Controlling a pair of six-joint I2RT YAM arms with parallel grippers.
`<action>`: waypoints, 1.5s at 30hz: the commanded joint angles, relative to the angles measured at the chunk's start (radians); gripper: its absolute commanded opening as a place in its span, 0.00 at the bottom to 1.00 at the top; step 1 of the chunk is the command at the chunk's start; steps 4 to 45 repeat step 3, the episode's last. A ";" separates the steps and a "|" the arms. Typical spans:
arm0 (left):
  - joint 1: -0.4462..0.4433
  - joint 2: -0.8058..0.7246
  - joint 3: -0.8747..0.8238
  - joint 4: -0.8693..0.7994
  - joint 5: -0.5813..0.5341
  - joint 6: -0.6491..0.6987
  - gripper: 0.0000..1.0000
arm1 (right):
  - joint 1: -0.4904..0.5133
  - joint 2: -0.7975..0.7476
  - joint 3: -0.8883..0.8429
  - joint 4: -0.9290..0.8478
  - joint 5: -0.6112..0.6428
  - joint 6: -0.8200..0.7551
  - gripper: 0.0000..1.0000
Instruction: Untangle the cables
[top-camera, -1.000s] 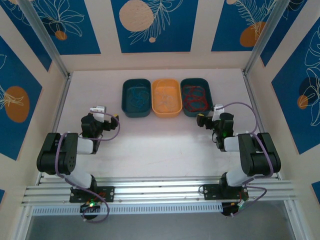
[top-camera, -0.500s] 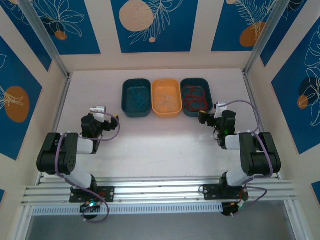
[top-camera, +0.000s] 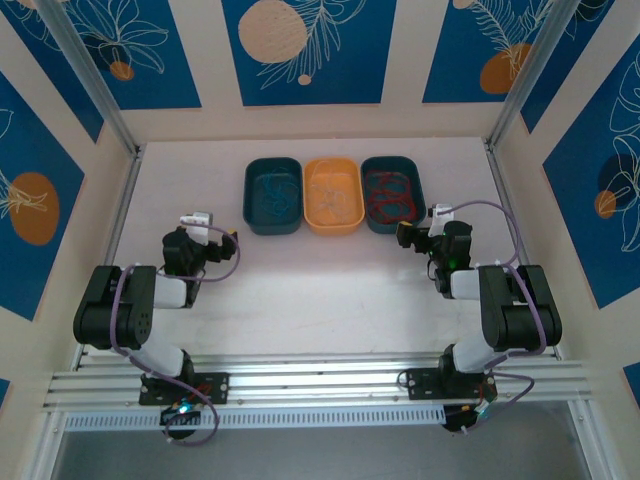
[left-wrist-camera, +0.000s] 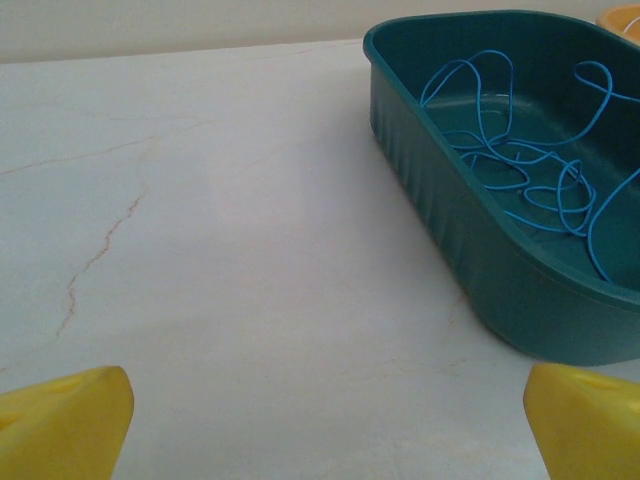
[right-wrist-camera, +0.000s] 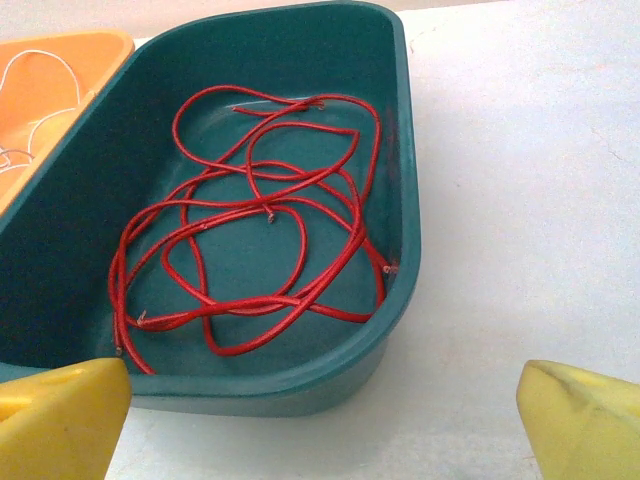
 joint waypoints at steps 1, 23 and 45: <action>0.011 -0.013 0.002 0.008 -0.006 0.005 1.00 | 0.005 0.001 0.019 0.007 -0.008 0.000 0.99; 0.011 -0.013 0.002 0.009 -0.006 0.005 1.00 | 0.005 0.001 0.019 0.006 -0.008 0.002 0.99; 0.011 -0.013 0.002 0.009 -0.006 0.005 1.00 | 0.005 0.001 0.019 0.006 -0.008 0.002 0.99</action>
